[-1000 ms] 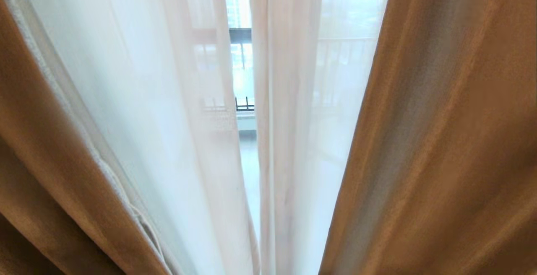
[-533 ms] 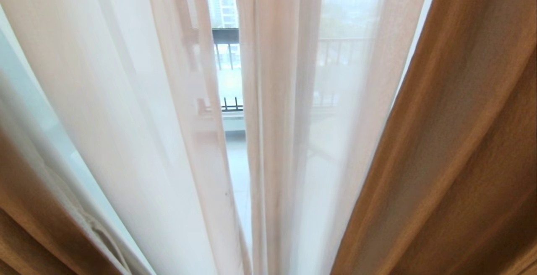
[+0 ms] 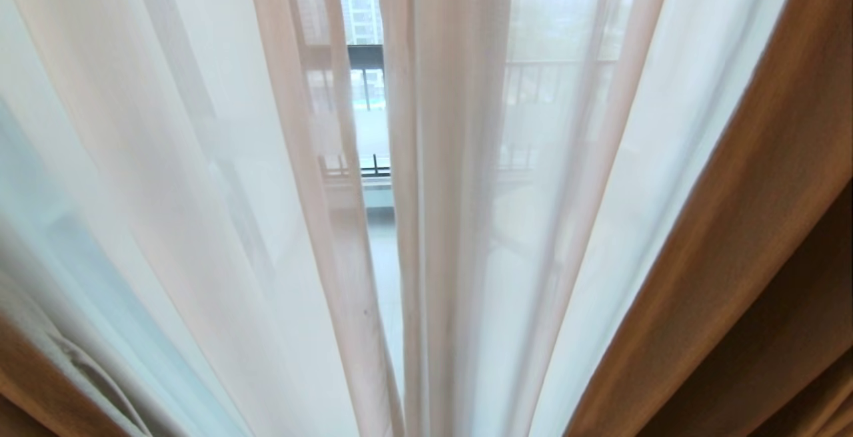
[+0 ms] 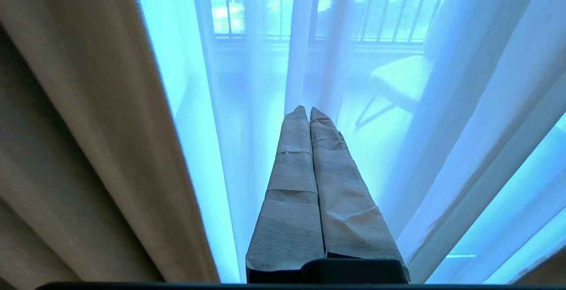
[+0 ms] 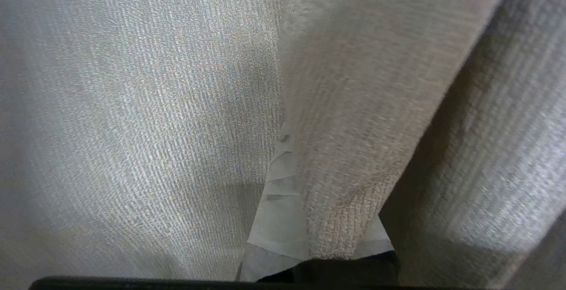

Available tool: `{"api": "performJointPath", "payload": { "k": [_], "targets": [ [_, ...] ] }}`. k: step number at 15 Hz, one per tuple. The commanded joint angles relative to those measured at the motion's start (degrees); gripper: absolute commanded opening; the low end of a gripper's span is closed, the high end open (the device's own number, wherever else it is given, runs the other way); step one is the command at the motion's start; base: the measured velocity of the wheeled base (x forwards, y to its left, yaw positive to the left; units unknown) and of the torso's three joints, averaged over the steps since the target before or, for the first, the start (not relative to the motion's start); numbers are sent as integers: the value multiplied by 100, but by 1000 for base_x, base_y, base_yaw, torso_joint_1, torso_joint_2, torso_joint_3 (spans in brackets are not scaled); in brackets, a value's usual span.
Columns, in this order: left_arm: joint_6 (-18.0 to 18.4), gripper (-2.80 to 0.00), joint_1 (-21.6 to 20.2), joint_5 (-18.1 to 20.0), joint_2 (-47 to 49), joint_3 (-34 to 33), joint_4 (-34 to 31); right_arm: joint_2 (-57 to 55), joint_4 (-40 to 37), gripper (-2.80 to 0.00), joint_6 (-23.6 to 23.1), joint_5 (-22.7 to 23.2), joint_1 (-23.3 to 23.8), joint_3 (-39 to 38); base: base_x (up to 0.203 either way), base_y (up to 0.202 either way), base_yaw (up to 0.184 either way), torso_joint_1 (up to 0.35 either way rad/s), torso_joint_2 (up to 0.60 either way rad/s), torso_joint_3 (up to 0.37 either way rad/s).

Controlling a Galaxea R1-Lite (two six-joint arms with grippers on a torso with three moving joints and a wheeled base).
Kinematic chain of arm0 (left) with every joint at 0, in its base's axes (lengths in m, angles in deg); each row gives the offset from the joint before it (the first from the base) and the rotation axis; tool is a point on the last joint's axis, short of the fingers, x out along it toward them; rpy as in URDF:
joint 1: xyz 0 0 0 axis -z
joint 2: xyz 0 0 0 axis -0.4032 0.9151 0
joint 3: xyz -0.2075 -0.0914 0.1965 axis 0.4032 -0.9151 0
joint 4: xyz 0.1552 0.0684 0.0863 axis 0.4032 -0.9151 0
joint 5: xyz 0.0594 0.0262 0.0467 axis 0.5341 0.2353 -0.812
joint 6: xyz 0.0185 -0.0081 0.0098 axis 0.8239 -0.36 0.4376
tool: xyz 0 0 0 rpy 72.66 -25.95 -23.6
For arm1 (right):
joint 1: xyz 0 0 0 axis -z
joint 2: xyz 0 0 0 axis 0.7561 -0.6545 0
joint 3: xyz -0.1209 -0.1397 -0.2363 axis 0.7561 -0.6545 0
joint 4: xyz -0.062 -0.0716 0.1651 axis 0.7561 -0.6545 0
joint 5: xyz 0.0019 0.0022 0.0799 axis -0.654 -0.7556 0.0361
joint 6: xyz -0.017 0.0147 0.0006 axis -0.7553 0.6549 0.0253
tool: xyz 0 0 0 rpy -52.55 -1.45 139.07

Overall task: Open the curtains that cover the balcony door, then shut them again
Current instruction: Pull the outer curtains open on both sides

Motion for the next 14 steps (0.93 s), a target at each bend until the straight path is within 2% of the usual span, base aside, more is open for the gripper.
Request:
{"api": "performJointPath", "payload": {
  "k": [1,2,3,4,9,14],
  "targets": [
    [-3,-280,2,-2,-2,-1,4,108,36,-280,5,23,-18,-71,0,0,0,0,0,0],
    [-3,-280,2,-2,-2,-1,4,114,36,-280,5,23,-18,-80,0,0,0,0,0,0],
    [-3,-280,2,-2,-2,-1,4,131,36,-49,5,23,-18,-80,0,0,0,0,0,0],
    [-3,-280,2,-2,-2,-1,4,176,35,0,5,23,-18,-90,0,0,0,0,0,0],
    [-3,-280,2,-2,-2,-1,4,575,22,0,5,-29,26,-503,0,0,0,0,0,0],
    [-3,-280,2,-2,-2,-1,4,1281,5,0,9,-46,290,-1133,0,0,0,0,0,0]
  ]
}}
